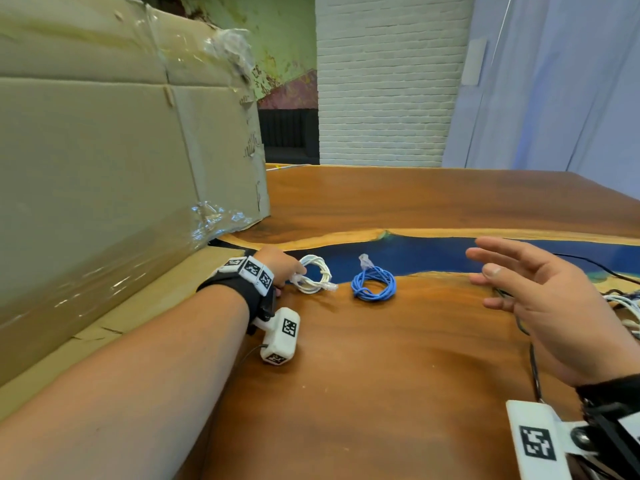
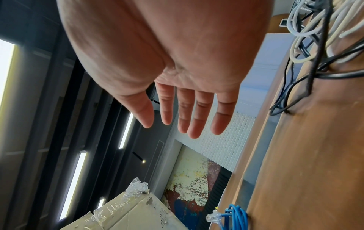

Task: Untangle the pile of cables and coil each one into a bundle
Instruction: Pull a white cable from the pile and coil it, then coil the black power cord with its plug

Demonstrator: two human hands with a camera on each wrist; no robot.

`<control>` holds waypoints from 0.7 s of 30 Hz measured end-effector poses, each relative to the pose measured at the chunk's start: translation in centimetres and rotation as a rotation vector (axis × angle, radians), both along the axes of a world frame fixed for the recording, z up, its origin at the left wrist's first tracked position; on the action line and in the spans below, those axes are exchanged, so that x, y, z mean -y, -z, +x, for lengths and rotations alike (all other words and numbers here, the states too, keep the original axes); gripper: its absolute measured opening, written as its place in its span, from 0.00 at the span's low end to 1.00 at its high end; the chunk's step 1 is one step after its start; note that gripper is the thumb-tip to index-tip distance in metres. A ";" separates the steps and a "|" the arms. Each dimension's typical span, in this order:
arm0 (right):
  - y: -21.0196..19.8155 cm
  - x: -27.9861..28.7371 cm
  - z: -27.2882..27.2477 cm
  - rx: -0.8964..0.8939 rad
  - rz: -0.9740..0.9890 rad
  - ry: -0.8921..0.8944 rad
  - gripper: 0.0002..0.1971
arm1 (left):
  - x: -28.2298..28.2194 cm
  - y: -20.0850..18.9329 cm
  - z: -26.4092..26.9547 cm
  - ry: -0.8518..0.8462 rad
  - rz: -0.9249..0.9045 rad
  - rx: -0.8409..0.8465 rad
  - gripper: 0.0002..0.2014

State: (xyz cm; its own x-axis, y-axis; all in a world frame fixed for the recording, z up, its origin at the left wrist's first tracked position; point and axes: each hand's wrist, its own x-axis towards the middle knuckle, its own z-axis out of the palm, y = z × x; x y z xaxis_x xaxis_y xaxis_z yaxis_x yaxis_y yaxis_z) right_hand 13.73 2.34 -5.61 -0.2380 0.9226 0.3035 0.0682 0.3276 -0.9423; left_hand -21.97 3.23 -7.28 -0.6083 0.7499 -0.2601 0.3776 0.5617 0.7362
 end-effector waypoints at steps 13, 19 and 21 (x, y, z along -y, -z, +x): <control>-2.3 0.7 1.5 -0.036 -0.016 -0.042 0.28 | 1.5 -3.2 1.6 0.053 0.232 -0.006 0.19; -4.2 0.1 4.7 0.141 -0.079 0.044 0.10 | 2.4 -4.4 9.1 0.186 0.663 -0.093 0.10; -4.8 -0.4 6.1 0.263 -0.073 0.084 0.08 | 2.9 -4.4 12.4 0.320 0.717 0.057 0.12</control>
